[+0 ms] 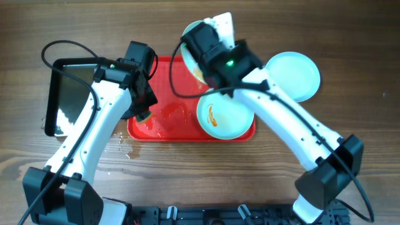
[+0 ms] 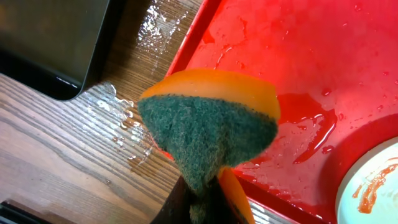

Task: Clean dirty plates on tray and stack at the side
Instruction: 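Lift the plate with the right gripper and stack it on the right plate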

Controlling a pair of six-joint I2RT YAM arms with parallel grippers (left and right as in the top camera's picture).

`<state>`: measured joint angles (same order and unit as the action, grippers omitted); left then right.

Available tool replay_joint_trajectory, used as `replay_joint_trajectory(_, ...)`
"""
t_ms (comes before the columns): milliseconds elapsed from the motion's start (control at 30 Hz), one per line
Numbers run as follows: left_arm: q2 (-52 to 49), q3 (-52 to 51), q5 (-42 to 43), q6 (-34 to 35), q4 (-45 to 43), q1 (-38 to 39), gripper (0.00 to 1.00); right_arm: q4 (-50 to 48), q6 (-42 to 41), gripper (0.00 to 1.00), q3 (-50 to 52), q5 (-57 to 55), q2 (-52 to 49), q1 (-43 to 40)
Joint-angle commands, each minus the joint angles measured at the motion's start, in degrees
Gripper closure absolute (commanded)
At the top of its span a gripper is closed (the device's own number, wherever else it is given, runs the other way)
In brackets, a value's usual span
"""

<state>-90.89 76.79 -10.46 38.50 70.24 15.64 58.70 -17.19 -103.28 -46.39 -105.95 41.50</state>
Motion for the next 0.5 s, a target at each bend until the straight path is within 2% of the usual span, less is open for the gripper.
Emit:
replay_joint_trajectory(0, 0.02, 0.13, 2.16, 0.74, -1.05, 0.00, 0.96, -1.84, 4.52, 0.96, -0.48, -21.22, 0.42, 5.14)
replay_joint_trajectory(100, 0.00, -0.52, 2.32, 0.72, -2.08, 0.39, 0.96, -5.92, 13.09, 0.96, -0.48, -26.51, 0.42, 7.82)
replay_joint_trajectory(267, 0.00, -1.86, 2.34, 0.72, -3.10, 0.44, 0.96, -10.82, 21.84, 0.96, -0.48, -33.00, 0.42, 8.96)
replay_joint_trajectory(467, -0.09, -3.52, 2.36, 0.72, -4.46, 0.44, 0.96, -10.73, 21.55, 0.96, 0.20, -33.27, 0.42, 8.96)
